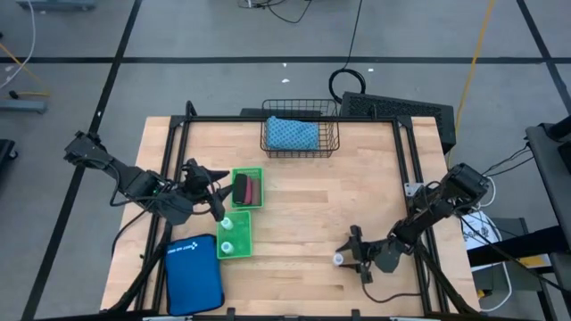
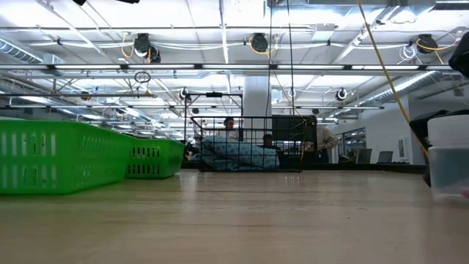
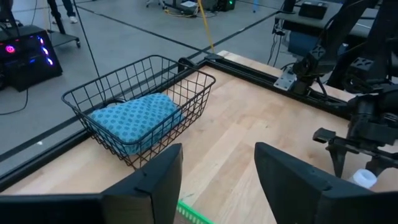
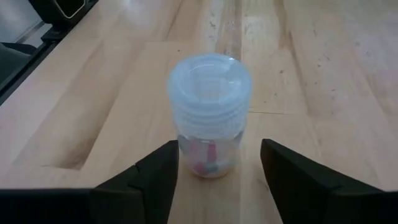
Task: Pick & Place Medicine items
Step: Put the white pill bottle into the bottom green bin
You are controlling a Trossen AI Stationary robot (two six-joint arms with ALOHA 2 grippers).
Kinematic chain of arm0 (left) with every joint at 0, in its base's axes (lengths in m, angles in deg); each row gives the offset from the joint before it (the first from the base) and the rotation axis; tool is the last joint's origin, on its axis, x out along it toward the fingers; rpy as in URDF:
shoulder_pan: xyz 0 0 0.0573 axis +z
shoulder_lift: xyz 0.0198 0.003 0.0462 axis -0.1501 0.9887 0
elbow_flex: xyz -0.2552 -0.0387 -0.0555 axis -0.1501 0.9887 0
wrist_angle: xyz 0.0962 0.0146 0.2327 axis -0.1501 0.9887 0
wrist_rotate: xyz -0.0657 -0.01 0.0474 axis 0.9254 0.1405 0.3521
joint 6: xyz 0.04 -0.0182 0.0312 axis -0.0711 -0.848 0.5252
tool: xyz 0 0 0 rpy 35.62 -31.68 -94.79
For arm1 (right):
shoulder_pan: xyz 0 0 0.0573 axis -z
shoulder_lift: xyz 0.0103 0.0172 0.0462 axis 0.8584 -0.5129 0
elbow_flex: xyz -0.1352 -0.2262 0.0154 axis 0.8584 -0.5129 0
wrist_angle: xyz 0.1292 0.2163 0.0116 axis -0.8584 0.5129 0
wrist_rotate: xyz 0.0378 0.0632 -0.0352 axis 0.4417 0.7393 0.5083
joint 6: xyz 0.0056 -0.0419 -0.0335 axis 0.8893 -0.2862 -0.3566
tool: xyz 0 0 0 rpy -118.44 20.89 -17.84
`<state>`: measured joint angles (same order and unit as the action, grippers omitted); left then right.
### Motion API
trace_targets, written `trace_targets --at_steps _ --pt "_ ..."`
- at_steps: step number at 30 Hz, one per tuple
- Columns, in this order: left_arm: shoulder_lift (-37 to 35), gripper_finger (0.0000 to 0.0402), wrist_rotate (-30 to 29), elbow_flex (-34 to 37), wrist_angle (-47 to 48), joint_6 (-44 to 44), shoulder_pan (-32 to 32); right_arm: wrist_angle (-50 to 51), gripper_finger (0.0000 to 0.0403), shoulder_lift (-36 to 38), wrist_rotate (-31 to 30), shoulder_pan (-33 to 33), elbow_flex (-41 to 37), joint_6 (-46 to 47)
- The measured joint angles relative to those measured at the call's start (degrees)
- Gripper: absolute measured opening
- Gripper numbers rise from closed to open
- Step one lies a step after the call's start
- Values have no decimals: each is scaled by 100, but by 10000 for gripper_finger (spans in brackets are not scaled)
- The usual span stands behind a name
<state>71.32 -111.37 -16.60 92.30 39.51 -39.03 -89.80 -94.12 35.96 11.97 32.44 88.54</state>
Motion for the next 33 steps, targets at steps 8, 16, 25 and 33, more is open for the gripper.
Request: trace_targets --at_steps 8,16,25,33 --pt "0 192 7 0 -267 -18 0 -37 217 2 13 57 0 -107" --pt "0 191 13 0 -731 0 0 -544 193 -382 138 105 0 -193" --pt "2 217 9 0 -970 65 0 -845 145 -534 111 185 2 -535" --pt "221 212 1368 0 -1721 230 457 -1446 139 -531 152 822 12 -1210"
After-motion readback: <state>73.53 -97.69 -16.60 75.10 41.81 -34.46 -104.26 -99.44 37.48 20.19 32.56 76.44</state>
